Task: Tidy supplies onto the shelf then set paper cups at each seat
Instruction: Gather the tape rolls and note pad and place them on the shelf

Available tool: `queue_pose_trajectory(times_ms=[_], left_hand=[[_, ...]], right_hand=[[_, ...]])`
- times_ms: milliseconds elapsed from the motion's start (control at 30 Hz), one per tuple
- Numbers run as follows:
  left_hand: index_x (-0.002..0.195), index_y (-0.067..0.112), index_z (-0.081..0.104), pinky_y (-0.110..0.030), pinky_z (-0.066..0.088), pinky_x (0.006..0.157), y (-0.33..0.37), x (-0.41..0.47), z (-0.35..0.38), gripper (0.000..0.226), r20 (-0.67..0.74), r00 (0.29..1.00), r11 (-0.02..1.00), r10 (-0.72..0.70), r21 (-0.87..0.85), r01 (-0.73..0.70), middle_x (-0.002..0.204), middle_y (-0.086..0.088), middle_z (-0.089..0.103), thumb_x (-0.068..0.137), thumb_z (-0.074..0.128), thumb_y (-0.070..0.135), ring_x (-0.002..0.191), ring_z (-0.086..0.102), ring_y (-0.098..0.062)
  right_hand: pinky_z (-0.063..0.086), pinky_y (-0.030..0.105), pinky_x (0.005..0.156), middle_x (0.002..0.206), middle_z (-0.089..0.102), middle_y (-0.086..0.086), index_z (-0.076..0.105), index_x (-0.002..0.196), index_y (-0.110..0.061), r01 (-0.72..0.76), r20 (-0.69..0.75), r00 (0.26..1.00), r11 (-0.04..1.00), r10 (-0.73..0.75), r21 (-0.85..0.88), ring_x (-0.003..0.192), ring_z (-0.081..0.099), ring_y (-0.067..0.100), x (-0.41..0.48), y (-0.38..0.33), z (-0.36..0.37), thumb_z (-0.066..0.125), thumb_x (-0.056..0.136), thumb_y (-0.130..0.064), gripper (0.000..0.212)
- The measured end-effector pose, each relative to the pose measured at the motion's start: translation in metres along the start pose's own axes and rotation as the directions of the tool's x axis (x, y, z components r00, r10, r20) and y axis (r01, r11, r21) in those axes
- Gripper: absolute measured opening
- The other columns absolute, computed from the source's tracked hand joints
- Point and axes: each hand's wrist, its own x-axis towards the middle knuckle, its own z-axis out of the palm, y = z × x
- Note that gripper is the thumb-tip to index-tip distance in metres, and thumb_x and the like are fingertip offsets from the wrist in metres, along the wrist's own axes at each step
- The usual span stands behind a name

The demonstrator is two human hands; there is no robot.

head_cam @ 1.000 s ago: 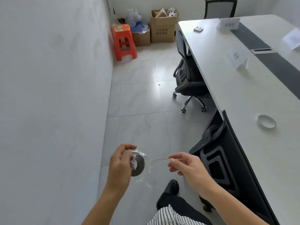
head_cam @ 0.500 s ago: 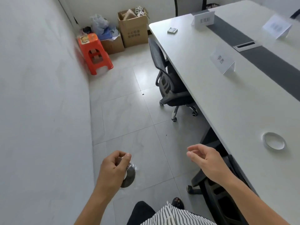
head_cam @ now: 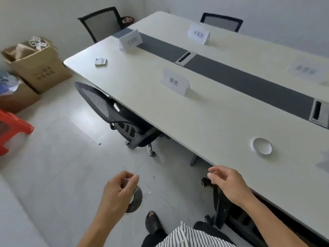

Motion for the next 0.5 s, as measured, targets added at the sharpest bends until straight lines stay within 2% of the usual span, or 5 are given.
queue_pose_trajectory(times_ms=[67, 133, 267, 367, 500], left_hand=[[0.070, 0.014, 0.065, -0.029, 0.040, 0.054, 0.014, 0.031, -0.001, 0.022, 0.099, 0.994, 0.998, 0.036, 0.046, -0.041, 0.044, 0.006, 0.053, 0.090, 0.062, 0.023, 0.042, 0.047, -0.009], [0.072, 0.015, 0.065, -0.029, 0.041, 0.054, 0.028, 0.056, 0.004, 0.021, 0.185, 0.980, 0.993, 0.069, 0.080, -0.085, 0.044, 0.008, 0.054, 0.091, 0.061, 0.024, 0.043, 0.048, -0.008], [0.074, 0.012, 0.065, -0.027, 0.037, 0.051, 0.052, 0.095, 0.022, 0.020, 0.292, 0.951, 0.987, 0.098, 0.093, -0.131, 0.041, 0.007, 0.050, 0.092, 0.060, 0.020, 0.039, 0.044, -0.003], [0.074, 0.011, 0.064, -0.026, 0.035, 0.049, 0.069, 0.118, 0.037, 0.020, 0.324, 0.940, 0.982, 0.103, 0.114, -0.147, 0.039, 0.007, 0.049, 0.092, 0.059, 0.019, 0.038, 0.042, -0.003], [0.072, 0.007, 0.063, -0.021, 0.030, 0.046, 0.085, 0.142, 0.047, 0.023, 0.314, 0.947, 0.979, 0.069, 0.161, -0.124, 0.041, 0.005, 0.041, 0.092, 0.058, 0.016, 0.040, 0.036, -0.011]], right_hand=[[0.051, 0.026, 0.080, 0.090, 0.072, -0.007, 0.068, 0.095, -0.032, -0.049, -0.074, 0.996, 0.999, 0.050, 0.017, 0.089, 0.068, 0.013, 0.009, -0.005, -0.007, 0.066, 0.088, -0.032, 0.007], [0.051, 0.029, 0.086, 0.095, 0.071, -0.007, 0.068, 0.101, -0.028, -0.105, -0.170, 0.980, 0.994, 0.108, 0.028, 0.092, 0.066, 0.011, 0.019, -0.004, -0.018, 0.065, 0.089, -0.032, 0.014], [0.048, 0.032, 0.086, 0.093, 0.065, -0.008, 0.065, 0.112, -0.021, -0.220, -0.389, 0.893, 0.974, 0.225, 0.057, 0.093, 0.063, 0.016, 0.052, 0.013, -0.051, 0.064, 0.088, -0.030, 0.025], [0.047, 0.036, 0.089, 0.113, 0.064, 0.001, 0.058, 0.122, -0.019, -0.293, -0.498, 0.818, 0.953, 0.289, 0.074, 0.111, 0.060, 0.022, 0.092, 0.040, -0.078, 0.062, 0.089, -0.031, 0.036], [0.043, 0.043, 0.093, 0.140, 0.048, 0.011, 0.048, 0.133, -0.018, -0.458, -0.595, 0.709, 0.889, 0.378, 0.019, 0.126, 0.046, 0.035, 0.156, 0.082, -0.105, 0.067, 0.082, -0.036, 0.058]])
